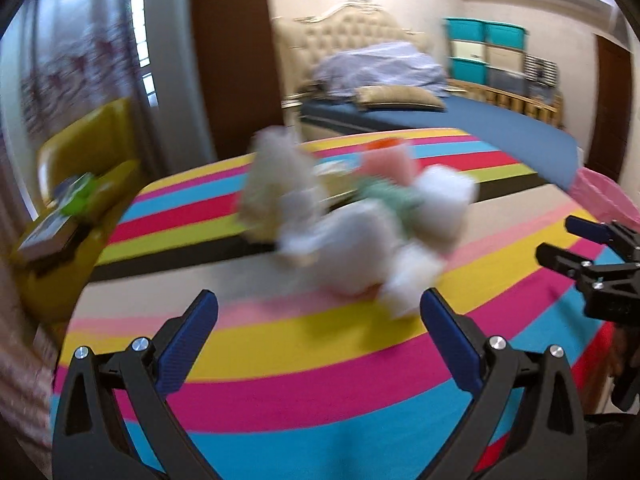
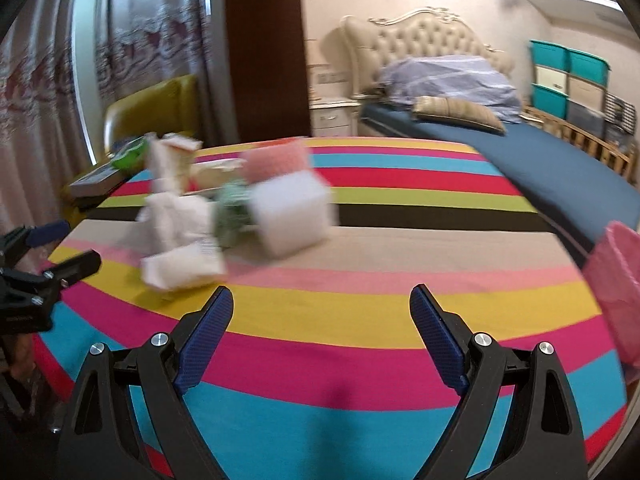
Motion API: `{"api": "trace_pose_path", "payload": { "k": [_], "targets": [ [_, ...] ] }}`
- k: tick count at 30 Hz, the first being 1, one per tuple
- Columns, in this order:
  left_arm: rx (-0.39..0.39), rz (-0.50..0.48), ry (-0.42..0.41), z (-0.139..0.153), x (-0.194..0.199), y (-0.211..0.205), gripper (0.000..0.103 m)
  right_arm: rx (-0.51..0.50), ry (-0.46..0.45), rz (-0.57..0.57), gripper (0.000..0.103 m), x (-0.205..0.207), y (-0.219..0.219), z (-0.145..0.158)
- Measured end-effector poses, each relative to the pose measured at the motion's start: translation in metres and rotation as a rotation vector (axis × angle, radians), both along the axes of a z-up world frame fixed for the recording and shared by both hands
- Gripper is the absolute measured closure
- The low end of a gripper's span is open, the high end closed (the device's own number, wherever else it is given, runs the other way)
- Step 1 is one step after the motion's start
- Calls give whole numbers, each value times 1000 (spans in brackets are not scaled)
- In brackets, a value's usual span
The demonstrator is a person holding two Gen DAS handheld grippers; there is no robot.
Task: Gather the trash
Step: 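Swing both tools back toward the trash pile on the table, then grasp the white foam sleeve with the right gripper while the left gripper grasps the plastic bag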
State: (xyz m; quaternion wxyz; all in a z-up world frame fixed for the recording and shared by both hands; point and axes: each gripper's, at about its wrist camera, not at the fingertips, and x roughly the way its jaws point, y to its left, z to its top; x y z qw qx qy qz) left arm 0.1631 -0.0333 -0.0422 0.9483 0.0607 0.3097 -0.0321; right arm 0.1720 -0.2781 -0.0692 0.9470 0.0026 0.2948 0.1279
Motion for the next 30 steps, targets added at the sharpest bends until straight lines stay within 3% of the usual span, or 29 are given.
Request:
{"api": "trace_pose_path", "payload": {
  "k": [6, 17, 22, 30],
  "targets": [
    [-14, 132, -10, -17, -23, 59, 5, -36, 7, 62, 18, 3, 70, 1],
    [-67, 162, -42, -18, -47, 83, 5, -177, 41, 17, 18, 30, 138, -4],
    [-72, 149, -37, -20, -48, 77, 5, -214, 97, -30, 19, 36, 123, -13],
    [-85, 119, -22, -23, -42, 63, 5, -147, 121, -128, 24, 36, 56, -12]
  ]
}}
